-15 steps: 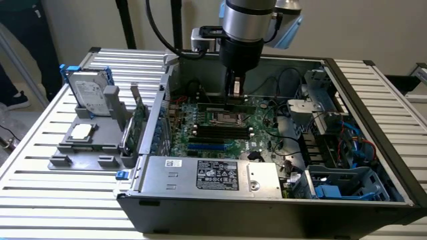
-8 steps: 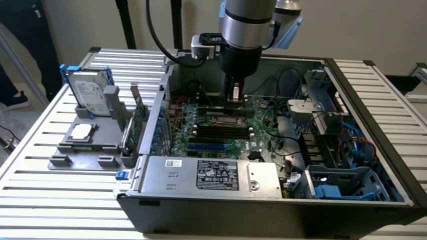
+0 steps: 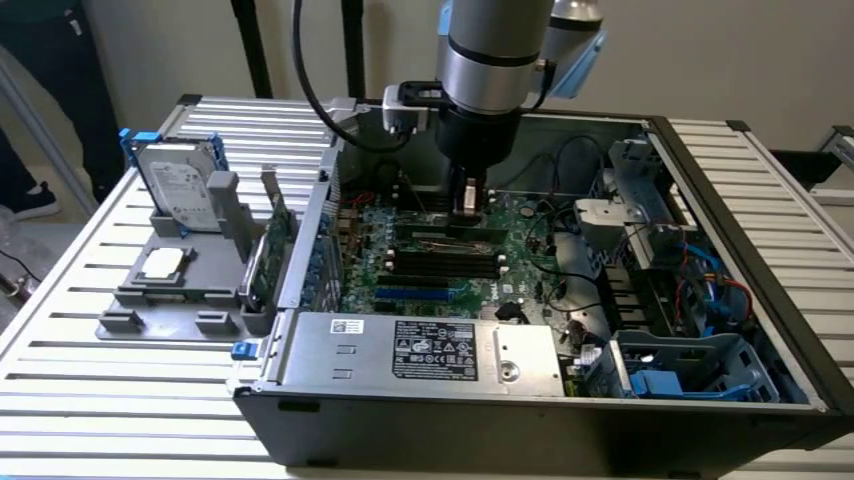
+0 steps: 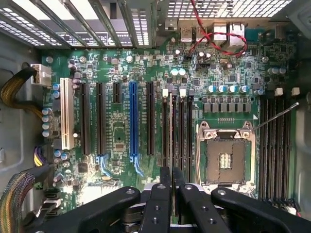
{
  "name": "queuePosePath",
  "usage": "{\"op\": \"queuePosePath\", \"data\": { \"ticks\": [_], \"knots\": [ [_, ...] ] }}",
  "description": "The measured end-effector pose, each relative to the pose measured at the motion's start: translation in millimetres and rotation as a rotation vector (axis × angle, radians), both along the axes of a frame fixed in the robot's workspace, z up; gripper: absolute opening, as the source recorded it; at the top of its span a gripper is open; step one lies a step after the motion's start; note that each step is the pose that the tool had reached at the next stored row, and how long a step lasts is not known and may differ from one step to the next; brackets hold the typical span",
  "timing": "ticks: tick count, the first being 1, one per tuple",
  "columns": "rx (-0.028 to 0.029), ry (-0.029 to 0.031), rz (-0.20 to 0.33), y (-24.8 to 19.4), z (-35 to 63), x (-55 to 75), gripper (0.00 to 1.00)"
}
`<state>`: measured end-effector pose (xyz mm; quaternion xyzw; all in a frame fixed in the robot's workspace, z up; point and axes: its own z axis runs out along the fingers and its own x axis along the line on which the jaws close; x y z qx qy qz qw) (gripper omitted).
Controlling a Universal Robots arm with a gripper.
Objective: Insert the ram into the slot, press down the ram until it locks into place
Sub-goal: 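Insert the ram into the slot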
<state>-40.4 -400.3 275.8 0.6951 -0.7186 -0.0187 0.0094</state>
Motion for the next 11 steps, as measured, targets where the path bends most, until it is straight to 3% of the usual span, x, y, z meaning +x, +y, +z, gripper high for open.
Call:
{"op": "queuePosePath", "data": {
  "ticks": [11],
  "knots": [
    [0.0000,0.0000,0.000,0.0,-20.1,0.1,0.13]
  ]
}}
